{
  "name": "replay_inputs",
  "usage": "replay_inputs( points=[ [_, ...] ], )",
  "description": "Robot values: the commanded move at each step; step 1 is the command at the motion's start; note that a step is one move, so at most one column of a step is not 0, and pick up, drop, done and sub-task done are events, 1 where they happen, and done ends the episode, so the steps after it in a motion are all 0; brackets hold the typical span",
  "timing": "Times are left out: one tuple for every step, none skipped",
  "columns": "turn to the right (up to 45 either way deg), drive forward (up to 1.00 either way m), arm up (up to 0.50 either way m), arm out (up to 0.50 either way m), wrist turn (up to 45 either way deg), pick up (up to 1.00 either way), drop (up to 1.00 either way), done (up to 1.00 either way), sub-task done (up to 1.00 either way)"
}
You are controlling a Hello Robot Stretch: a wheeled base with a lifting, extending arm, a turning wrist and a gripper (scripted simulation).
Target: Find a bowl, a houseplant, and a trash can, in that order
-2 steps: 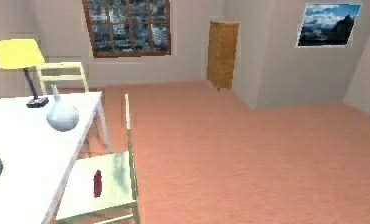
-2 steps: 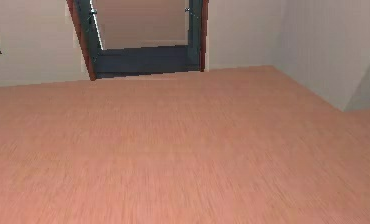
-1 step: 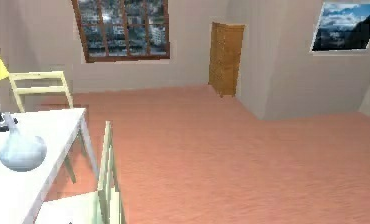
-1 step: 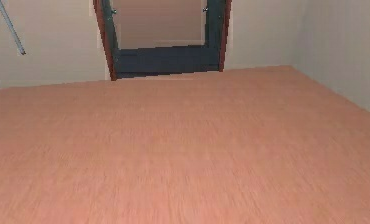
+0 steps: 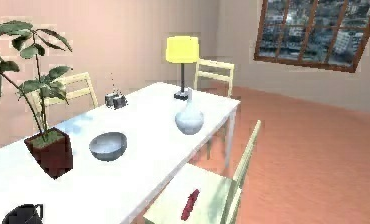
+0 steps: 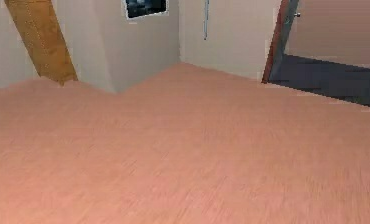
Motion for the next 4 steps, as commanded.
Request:
replay_inputs(
  points=[
    [-21.0, 0.00, 0.00, 0.00, 0.0, 0.00, 0.00, 0.00, 0.00],
    [0.0, 0.00, 0.00, 0.00, 0.0, 0.00, 0.00, 0.00, 1.00],
    [-15.0, 0.00, 0.00, 0.00, 0.0, 0.00, 0.00, 0.00, 0.00],
    [0.0, 0.00, 0.00, 0.00, 0.0, 0.00, 0.00, 0.00, 1.00]
  ],
)
